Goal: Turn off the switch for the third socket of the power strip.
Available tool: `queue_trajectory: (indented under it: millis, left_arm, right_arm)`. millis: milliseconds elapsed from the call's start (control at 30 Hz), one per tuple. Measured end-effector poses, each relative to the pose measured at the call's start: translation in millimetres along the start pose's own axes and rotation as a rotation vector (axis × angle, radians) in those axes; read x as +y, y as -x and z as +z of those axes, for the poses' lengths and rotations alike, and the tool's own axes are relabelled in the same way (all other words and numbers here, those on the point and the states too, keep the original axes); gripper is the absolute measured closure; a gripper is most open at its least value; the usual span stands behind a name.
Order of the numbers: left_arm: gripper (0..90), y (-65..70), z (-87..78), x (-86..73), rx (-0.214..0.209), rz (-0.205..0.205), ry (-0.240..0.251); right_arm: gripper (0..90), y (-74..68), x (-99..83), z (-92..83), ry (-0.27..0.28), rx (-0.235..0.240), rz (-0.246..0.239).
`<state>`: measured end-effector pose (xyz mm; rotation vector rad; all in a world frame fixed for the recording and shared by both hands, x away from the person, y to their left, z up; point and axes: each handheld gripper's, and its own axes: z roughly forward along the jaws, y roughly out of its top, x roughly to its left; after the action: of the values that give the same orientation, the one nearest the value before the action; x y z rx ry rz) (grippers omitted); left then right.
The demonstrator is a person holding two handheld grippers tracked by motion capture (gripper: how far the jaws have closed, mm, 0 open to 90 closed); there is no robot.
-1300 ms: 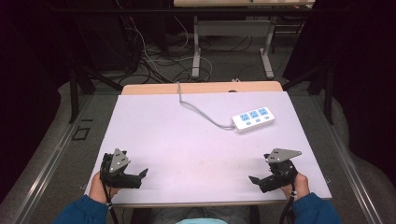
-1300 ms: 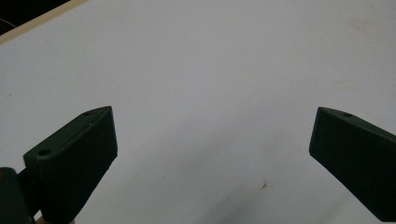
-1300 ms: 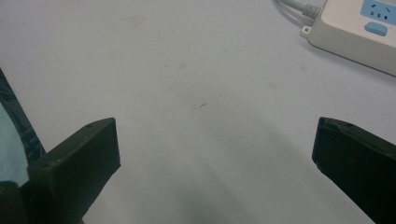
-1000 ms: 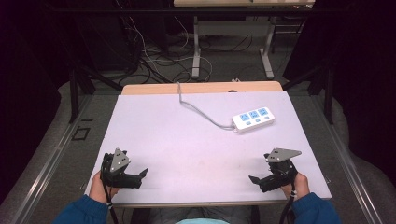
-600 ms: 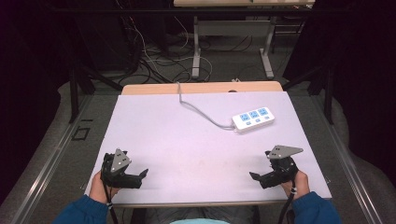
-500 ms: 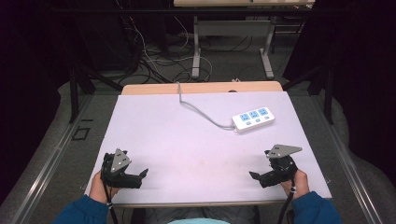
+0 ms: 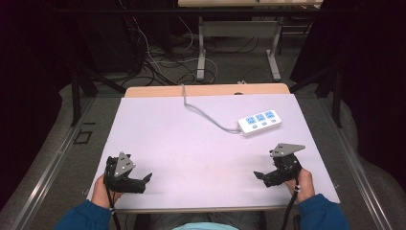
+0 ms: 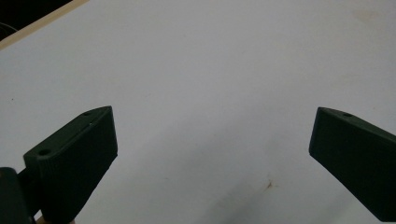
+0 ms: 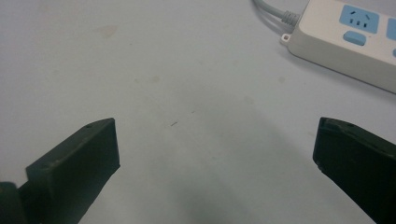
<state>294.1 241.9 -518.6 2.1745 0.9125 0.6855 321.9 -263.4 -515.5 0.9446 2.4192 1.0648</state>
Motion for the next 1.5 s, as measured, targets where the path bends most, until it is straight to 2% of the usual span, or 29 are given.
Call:
queue_trajectory:
  millis: [100,267,400,667,867,1233,1300,1400,1500]
  left_arm:
    - [1.0,-0.1,0.8,0.2,0.0,-0.001,-0.002]
    - [1.0,-0.3,1.3,-0.4,0.001,-0.009,-0.001]
    - [0.8,-0.2,2.8,-0.1,-0.001,0.007,-0.018]
    - [0.6,-0.4,2.8,-0.1,0.0,0.005,-0.014]
    - [0.3,-1.2,2.6,-0.1,0.0,0.009,-0.016]
    - [0.2,-0.7,2.4,-0.1,-0.004,0.006,-0.022]
    - [0.2,-0.9,1.7,0.2,-0.003,0.006,-0.024]
    - [0.2,-0.4,1.6,0.3,-0.005,0.006,-0.02]
    - [0.2,-0.1,1.4,0.3,0.001,0.001,-0.015]
  right_arm:
    - [0.0,4.7,2.6,2.7,0.014,-0.01,0.013]
    - [0.0,12.8,7.7,6.9,0.002,-0.019,0.012]
    - [0.0,20.1,14.7,3.5,0.006,-0.046,0.009]
    - [0.0,39.3,21.7,0.3,0.019,-0.091,0.053]
    - [0.0,53.1,25.7,3.3,0.016,-0.096,0.092]
    - [0.0,73.8,35.3,10.9,0.008,-0.127,0.118]
    - [0.0,78.7,37.3,12.2,0.018,-0.127,0.109]
    - [0.0,83.1,40.4,14.9,0.015,-0.126,0.124]
    - [0.0,88.4,42.6,17.2,0.014,-0.138,0.12]
